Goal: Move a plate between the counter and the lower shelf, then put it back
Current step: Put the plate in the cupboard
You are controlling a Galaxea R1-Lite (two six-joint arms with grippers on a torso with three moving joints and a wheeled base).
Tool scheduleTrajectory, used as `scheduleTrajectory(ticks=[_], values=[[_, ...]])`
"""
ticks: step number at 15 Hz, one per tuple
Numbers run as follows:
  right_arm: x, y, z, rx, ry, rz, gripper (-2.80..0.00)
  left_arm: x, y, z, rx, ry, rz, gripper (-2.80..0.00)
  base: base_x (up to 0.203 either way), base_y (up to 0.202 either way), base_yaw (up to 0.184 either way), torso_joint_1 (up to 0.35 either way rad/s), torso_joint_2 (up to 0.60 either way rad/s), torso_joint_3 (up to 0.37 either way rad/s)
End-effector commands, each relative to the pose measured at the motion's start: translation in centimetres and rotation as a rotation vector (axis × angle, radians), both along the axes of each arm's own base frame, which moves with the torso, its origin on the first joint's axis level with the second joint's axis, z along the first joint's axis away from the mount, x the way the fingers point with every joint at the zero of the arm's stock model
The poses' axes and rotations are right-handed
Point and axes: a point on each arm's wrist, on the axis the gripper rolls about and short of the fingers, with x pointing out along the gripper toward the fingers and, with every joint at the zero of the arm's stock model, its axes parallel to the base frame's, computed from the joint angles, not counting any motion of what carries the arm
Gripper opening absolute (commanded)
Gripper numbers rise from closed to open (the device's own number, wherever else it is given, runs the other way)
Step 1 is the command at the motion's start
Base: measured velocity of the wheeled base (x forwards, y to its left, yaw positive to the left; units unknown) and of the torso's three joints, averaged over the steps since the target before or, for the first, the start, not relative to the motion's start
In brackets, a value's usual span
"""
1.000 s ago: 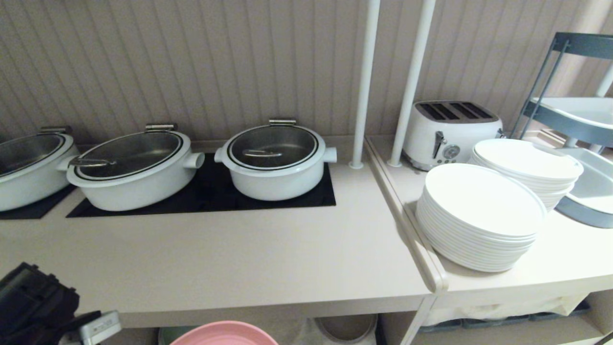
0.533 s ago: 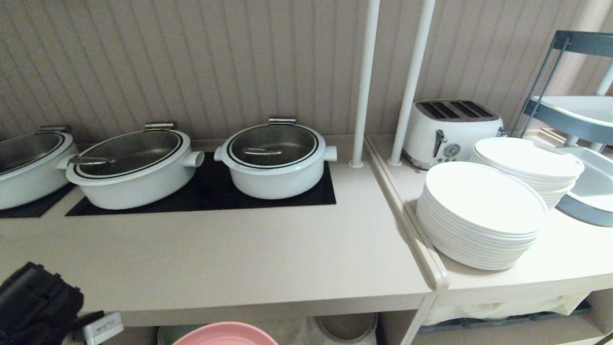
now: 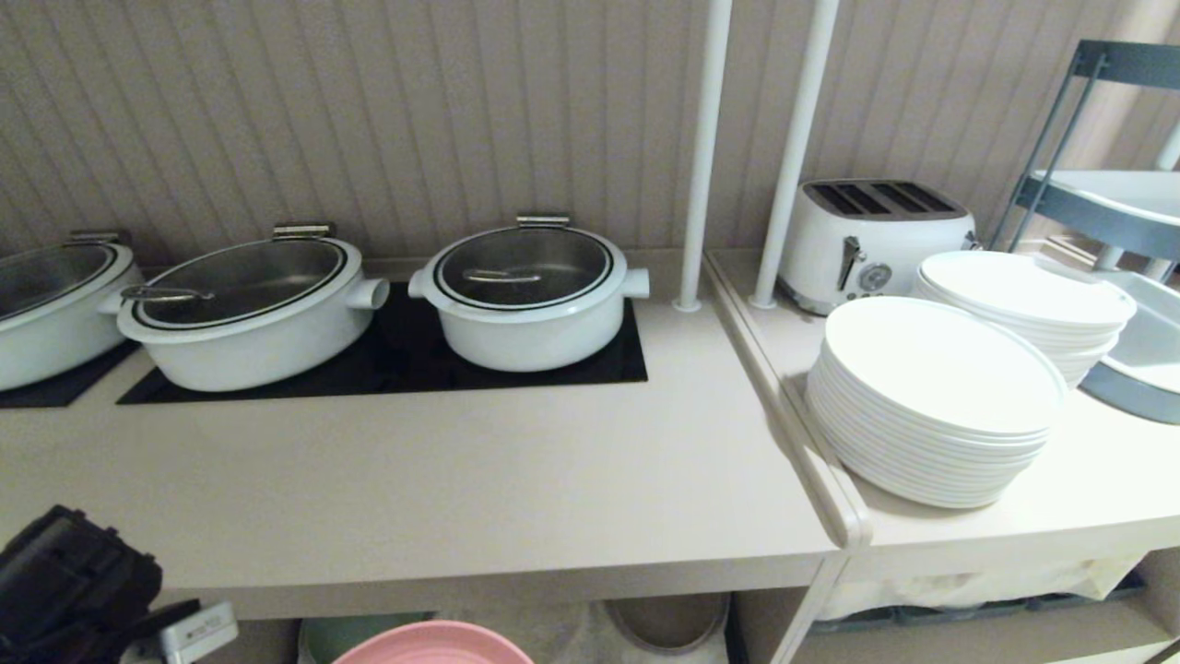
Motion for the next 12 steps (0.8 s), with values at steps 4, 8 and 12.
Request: scheduleTrajectory(ticks=[4, 8, 12], values=[[0.01, 0.0, 0.01, 0.0, 0.0, 0.0, -2.8, -0.06, 0.02, 0.03, -0.002, 0.003, 0.004, -2.8, 0.0, 0.0, 0.0, -0.137, 0.29, 0.145], [0.01, 0.0, 0.01, 0.0, 0.0, 0.0, -2.8, -0.1, 0.03, 0.06, -0.003, 0.001, 0.004, -2.8, 0.0, 0.0, 0.0, -0.141, 0.31, 0.159], [0.01, 0.0, 0.01, 0.0, 0.0, 0.0, -2.8, -0.06, 0.02, 0.12, -0.004, -0.003, 0.002, -2.8, 0.0, 0.0, 0.0, -0.147, 0.32, 0.167]])
